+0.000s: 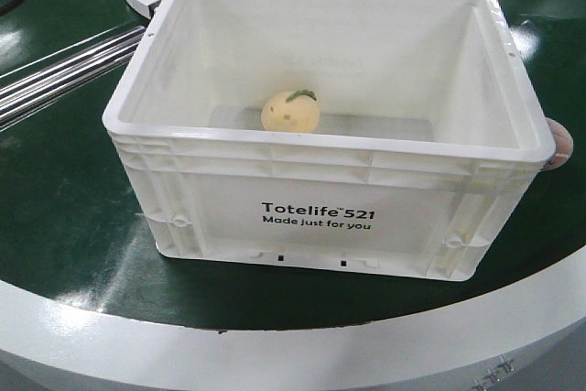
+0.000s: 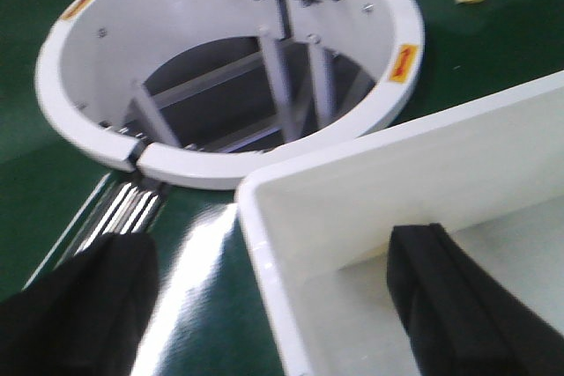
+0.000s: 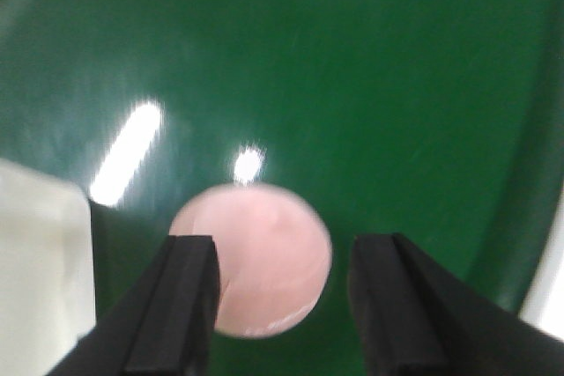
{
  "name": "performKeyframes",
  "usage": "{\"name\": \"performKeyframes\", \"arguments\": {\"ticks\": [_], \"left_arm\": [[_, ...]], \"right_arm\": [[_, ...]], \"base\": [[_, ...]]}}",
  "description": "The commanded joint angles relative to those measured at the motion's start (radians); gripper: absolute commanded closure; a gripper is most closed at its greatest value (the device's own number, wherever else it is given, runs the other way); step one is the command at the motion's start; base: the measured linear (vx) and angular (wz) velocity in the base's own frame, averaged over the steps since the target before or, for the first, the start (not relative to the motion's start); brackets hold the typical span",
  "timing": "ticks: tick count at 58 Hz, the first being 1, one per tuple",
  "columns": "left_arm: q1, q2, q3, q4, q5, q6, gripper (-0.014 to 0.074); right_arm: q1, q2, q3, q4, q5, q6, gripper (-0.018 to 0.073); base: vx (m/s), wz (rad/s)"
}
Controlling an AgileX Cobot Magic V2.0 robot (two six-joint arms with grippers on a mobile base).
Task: Place moving items into box and shelve
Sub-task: 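Grasp the pink ball with the right gripper and drop it into the tote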
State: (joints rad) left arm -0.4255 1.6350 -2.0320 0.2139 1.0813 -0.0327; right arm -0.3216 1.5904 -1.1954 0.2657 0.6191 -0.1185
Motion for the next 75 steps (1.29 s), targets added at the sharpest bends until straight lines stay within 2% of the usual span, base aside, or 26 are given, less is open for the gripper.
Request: {"name": "performKeyframes", "arguments": {"ticks": [1,9,15,32,42,47,50,58,65,75], "left_arm": [[-0.002,-0.043,-0.031,0.078,-0.009,-0.031,-0.0028],[-0.002,-0.041,-0.031,0.058,-0.01,-0.035,-0.0018],[-0.002,-0.031,-0.031,0.02,-0.024,-0.039,-0.0005],[-0.002,0.004,-0.031,-0.043,-0.03,-0.037,0.0006],[-0.002,0.006,-0.031,-0.044,-0.042,-0.037,0.0006],[-0.002,0.006,-0.031,-0.042,-0.042,-0.037,0.0006],[-0.002,0.008,-0.031,-0.042,-0.043,-0.039,0.0006],[-0.002,0.014,-0.031,-0.042,-0.047,-0.039,0.0006],[-0.002,0.012,-0.031,-0.048,-0.072,-0.045,0.0007],[-0.002,0.014,-0.031,-0.094,-0.14,-0.049,0.0007]], "right_arm": [[-0.003,0.015,-0.036,0.107,-0.021,-0.106,0.0143],[0.03,0.073,-0.036,0.175,-0.047,-0.237,0.0143],[0.067,0.108,-0.036,0.172,-0.074,-0.254,0.0143],[0.081,0.186,-0.036,-0.032,-0.114,-0.227,0.0124],[0.081,0.233,-0.036,-0.056,-0.169,-0.236,0.0134],[0.081,0.253,-0.036,-0.058,-0.167,-0.238,0.0198],[0.081,0.26,-0.036,-0.058,-0.159,-0.238,0.0277],[0.081,0.263,-0.036,-0.058,-0.114,-0.238,0.0572],[0.081,0.238,-0.036,-0.057,-0.06,-0.234,0.057],[0.081,0.119,-0.036,-0.057,-0.015,-0.23,0.0567]], "base": [[0.0,0.0],[0.0,0.0],[0.0,0.0],[0.0,0.0],[0.0,0.0],[0.0,0.0],[0.0,0.0],[0.0,0.0],[0.0,0.0],[0.0,0.0]]}}
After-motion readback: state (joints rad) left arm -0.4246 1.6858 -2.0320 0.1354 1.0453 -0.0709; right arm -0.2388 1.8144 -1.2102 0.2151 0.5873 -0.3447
